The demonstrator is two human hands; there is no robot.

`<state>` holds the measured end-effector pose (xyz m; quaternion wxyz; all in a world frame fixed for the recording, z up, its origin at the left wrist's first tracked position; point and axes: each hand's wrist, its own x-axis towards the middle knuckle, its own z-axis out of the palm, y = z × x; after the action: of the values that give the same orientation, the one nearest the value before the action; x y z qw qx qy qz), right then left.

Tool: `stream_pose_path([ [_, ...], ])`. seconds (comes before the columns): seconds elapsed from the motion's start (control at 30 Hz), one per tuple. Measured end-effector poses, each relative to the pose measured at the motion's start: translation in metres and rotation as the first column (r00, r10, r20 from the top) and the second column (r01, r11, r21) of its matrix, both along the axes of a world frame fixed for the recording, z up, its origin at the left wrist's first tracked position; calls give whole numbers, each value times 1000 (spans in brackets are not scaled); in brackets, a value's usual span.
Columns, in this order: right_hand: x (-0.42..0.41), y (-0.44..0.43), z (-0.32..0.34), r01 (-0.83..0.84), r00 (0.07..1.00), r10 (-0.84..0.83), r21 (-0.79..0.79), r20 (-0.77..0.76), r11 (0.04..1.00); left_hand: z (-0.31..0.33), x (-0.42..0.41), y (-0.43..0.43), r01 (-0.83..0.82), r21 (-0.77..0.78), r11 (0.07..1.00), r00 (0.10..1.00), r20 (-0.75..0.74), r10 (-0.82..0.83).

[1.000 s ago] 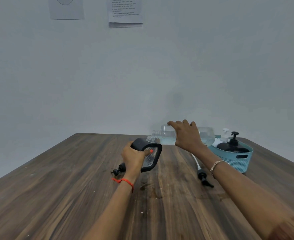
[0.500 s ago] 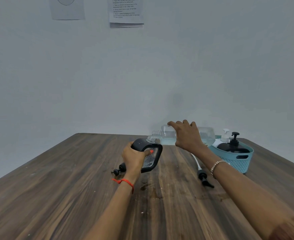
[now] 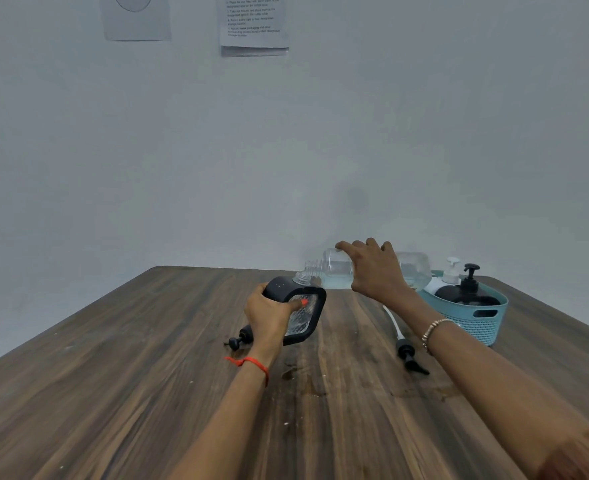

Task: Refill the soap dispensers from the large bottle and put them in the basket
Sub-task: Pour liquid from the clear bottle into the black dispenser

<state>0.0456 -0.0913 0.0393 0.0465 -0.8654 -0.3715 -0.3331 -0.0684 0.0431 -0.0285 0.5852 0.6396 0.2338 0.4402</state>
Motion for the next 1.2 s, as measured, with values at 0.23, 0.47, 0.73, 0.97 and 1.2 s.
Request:
stream_pose_path([
  [0.23, -2, 0, 2, -1, 1000, 1, -4, 0, 1000, 1, -2, 0, 6, -6, 1000, 1000, 6, -6],
  [0.47, -4, 0, 5, 2, 1000, -2, -11, 1, 1000, 1, -2, -1, 12, -22, 1000, 1000, 18, -12],
  [0.73, -5, -1, 5, -5, 1000, 5, -8, -4, 1000, 0, -3, -1, 7, -33, 999, 1000, 22, -6],
  [0.97, -6, -1, 5, -5, 1000, 5, -10, -14, 1000, -1, -3, -1, 9, -37, 999, 1000, 18, -8],
  [1.2, -7, -1, 5, -2, 1000, 2, -14, -18, 1000, -3, -2, 0, 21, -50, 999, 999, 32, -20],
])
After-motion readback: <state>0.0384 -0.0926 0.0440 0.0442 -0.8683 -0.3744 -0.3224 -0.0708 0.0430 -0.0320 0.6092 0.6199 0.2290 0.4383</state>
